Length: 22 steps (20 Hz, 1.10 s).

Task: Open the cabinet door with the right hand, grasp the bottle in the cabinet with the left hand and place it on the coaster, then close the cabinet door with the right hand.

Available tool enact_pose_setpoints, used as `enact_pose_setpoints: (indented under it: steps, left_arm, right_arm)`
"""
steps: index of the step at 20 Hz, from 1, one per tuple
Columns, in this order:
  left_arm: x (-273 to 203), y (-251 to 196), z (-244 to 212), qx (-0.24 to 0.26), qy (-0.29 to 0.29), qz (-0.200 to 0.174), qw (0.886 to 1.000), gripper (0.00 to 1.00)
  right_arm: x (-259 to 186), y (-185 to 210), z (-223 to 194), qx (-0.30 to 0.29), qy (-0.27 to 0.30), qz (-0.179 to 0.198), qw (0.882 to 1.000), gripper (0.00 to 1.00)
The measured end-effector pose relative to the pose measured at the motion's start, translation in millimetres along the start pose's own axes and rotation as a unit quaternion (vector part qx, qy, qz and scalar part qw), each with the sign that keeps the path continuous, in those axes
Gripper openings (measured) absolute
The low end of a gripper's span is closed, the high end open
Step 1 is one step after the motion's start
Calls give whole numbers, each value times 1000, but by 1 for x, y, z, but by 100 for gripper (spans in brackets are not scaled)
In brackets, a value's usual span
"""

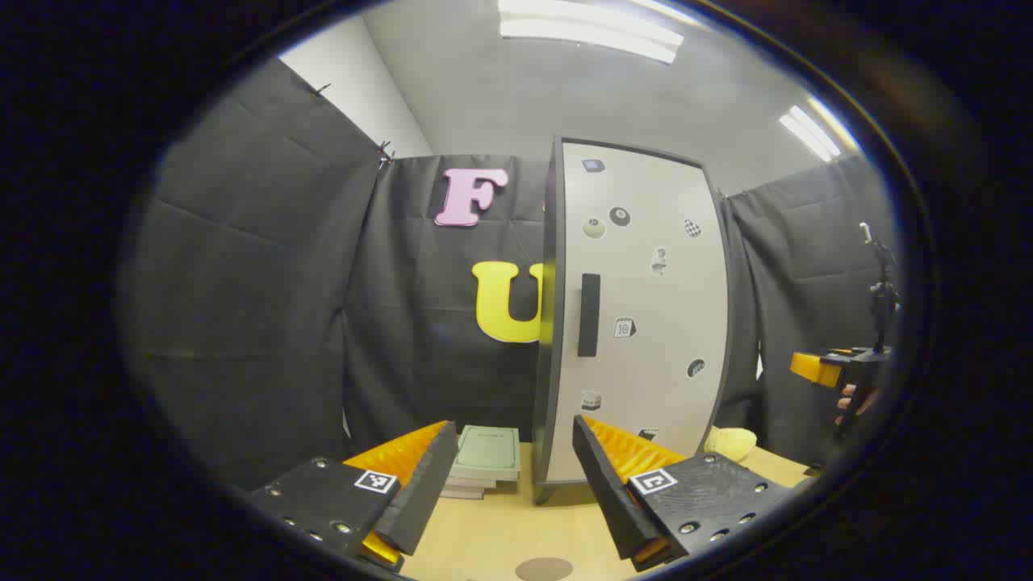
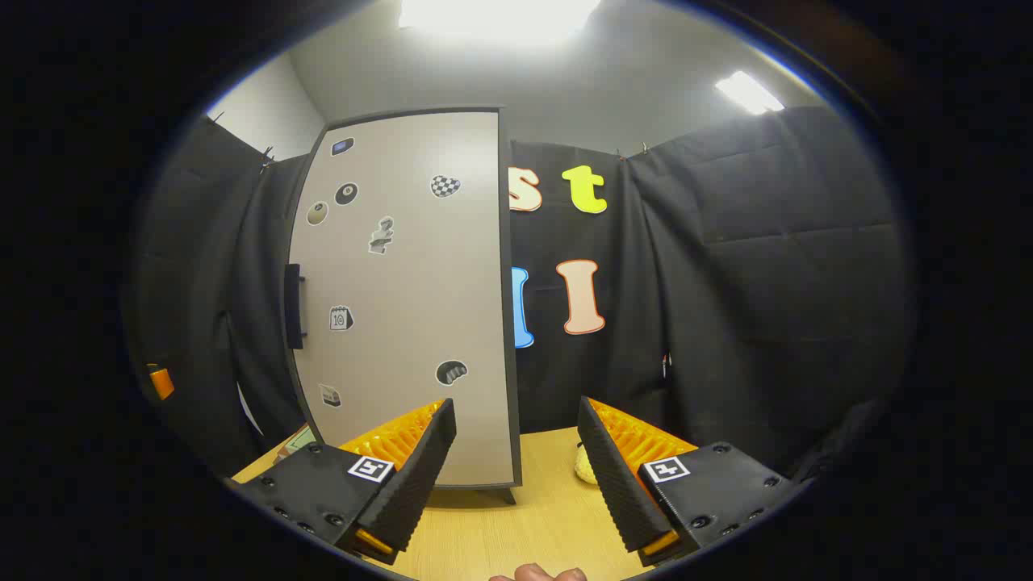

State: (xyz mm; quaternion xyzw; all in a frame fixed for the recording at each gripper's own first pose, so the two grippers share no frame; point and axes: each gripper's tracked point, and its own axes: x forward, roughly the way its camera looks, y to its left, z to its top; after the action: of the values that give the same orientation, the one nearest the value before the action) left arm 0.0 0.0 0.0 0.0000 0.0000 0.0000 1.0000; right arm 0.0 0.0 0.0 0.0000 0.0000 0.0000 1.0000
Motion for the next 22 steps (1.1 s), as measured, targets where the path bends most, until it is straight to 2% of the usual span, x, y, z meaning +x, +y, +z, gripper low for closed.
enact_pose_setpoints:
  steps: [7, 8, 9, 12, 13, 17, 21, 22]
  left_arm:
    - [-6, 0, 0, -2, -4, -1, 1000, 88]
    - [-7, 0, 0, -2, -3, 0, 1000, 88]
    - [-9, 0, -2, -4, -2, 0, 1000, 86]
    - [-12, 1, -6, -6, 2, 1, 1000, 88]
    - [-13, 3, -7, -5, 3, 3, 1000, 86]
    - [-18, 9, -5, -6, -1, 10, 1000, 89]
    - [-23, 17, -14, -17, 7, 20, 1000, 86]
    - [-25, 19, -17, -18, 10, 23, 1000, 89]
  right_arm:
    - [-4, 5, 3, -2, 2, 10, 1000, 97]
    - [-4, 7, 5, -2, 3, 13, 1000, 94]
    - [-5, 9, 4, -2, 4, 16, 1000, 96]
    - [-5, 15, 5, -5, 8, 23, 1000, 96]
    - [-4, 16, 5, -6, 9, 26, 1000, 96]
    - [-4, 27, 15, -7, 5, 41, 999, 96]
    - [4, 47, 29, -3, 4, 64, 998, 97]
    - [7, 53, 34, -4, 1, 70, 998, 97]
